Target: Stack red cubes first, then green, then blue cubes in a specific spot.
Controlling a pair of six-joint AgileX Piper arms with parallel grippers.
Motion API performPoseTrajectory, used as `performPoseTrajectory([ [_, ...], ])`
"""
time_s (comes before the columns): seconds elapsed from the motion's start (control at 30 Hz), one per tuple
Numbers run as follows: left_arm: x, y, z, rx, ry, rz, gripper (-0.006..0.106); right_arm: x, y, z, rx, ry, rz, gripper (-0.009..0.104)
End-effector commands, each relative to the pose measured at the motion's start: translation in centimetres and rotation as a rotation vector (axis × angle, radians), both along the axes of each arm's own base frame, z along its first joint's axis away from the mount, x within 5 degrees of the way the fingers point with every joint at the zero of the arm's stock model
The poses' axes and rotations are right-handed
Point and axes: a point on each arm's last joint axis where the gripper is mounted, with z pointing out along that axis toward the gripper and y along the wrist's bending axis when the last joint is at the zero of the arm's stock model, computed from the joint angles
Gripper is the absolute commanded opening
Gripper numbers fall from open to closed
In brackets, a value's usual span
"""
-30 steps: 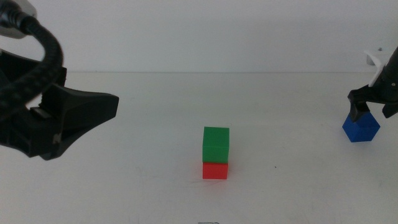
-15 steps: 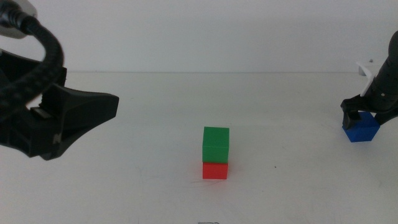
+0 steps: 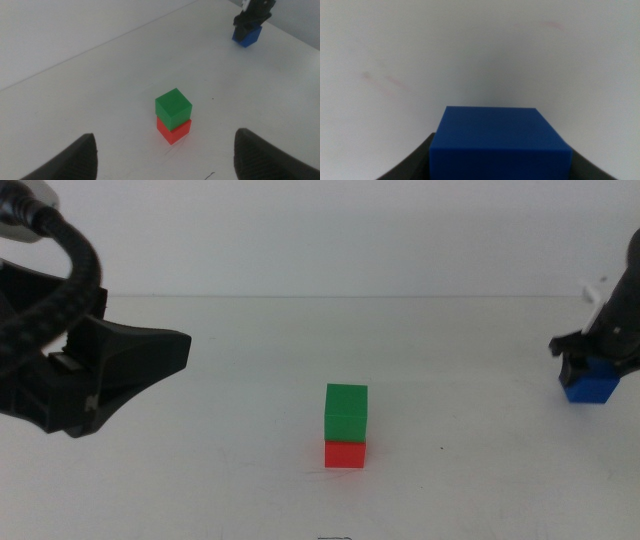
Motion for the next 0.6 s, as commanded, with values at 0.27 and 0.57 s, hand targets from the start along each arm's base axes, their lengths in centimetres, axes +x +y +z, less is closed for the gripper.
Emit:
performPoseTrajectory([
  [0.27, 0.0, 0.0, 1.5, -0.069, -0.072, 0.013, 0.094, -7.8, 5.8, 9.9, 0.031, -0.182, -0.067, -0.001],
  [0.57, 0.0, 0.0, 1.5, -0.069, -0.072, 0.013, 0.094, -11.3, 14.5, 13.7, 0.012, -0.187, -0.053, -0.001],
])
